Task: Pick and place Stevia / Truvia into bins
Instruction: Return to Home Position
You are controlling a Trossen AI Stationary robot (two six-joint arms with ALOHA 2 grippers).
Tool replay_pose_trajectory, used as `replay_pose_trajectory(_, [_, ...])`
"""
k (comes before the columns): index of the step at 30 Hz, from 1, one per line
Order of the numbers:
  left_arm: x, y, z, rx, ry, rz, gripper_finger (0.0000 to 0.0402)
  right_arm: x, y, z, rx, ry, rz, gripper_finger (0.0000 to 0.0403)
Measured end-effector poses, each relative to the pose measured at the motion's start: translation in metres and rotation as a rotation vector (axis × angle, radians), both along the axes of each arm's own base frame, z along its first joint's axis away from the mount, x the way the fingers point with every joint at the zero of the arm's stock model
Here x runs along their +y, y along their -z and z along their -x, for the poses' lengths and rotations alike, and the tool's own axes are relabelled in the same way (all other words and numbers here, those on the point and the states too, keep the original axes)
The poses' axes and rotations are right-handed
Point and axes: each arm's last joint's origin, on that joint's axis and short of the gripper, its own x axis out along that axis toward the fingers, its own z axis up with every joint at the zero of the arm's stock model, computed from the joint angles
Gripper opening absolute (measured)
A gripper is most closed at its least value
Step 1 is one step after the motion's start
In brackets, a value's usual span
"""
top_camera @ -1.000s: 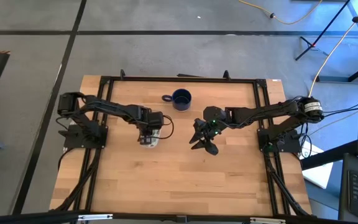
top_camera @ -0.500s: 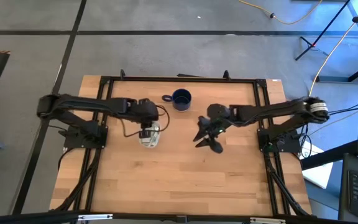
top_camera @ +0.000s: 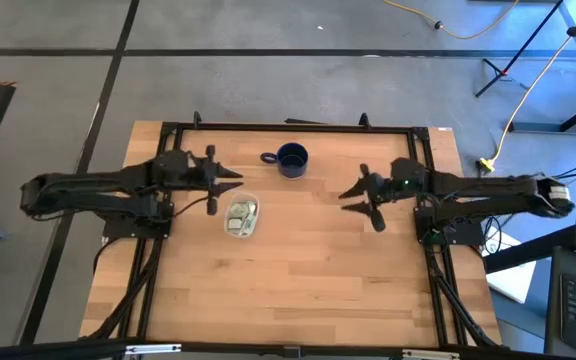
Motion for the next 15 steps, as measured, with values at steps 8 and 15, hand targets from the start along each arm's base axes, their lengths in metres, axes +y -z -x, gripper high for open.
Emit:
replay_pose_trajectory(8, [0.003,0.011,0.026,-0.114,0.018,0.031,0.0082,-0.014,0.026,0.036,-0.127,0.100,-0.023,0.0157])
replay_pose_trajectory(15, [0.005,0.022,0.044,-0.159,-0.039,0.020,0.0082,-0.016,0.036,0.055,-0.169,0.144,-0.053,0.0157])
